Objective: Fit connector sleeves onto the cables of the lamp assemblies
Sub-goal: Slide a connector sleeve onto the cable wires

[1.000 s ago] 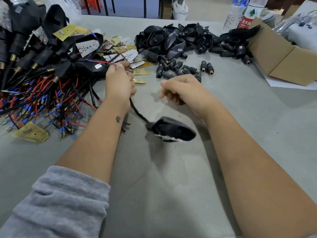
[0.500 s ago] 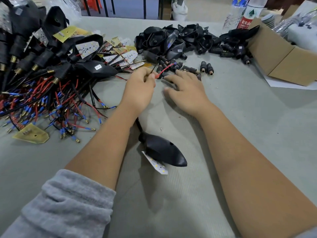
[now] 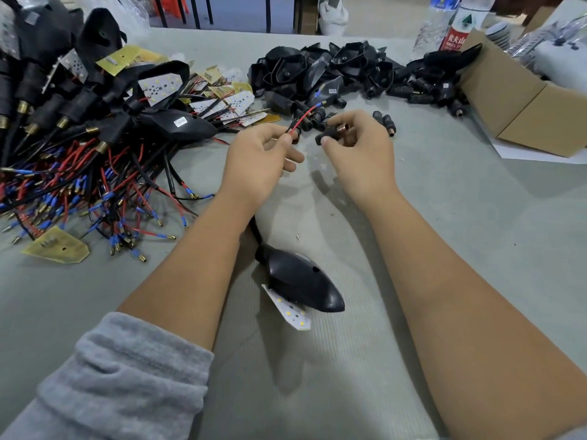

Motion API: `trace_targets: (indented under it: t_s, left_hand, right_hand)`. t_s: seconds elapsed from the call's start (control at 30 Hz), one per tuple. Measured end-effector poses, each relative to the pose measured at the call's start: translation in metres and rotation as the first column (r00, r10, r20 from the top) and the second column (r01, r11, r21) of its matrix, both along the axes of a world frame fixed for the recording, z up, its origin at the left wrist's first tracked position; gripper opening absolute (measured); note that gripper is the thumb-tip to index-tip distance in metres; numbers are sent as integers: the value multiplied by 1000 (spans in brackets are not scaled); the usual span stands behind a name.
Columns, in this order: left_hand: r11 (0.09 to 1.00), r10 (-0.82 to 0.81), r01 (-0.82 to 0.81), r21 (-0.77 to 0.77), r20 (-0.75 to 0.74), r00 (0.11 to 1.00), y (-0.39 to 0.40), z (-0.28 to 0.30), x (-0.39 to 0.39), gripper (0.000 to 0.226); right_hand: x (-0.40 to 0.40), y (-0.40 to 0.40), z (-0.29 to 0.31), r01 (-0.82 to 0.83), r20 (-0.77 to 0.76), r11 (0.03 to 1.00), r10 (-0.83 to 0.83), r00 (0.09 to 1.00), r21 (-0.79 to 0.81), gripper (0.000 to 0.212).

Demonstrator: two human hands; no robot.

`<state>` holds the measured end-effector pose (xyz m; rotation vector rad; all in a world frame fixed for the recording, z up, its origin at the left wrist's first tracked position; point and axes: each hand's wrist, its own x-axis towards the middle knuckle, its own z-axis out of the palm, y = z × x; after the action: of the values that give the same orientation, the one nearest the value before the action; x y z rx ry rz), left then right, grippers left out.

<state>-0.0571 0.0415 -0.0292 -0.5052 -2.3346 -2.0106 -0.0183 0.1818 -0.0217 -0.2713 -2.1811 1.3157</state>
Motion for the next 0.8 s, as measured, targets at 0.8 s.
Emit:
trace_targets:
  t_s: [0.8]
  left_hand:
    - [978,134,-150,-143,-114,984,5,7,7,19]
  right_hand:
    - [7,-1,10,-364,-186,568,347,919,-738,11]
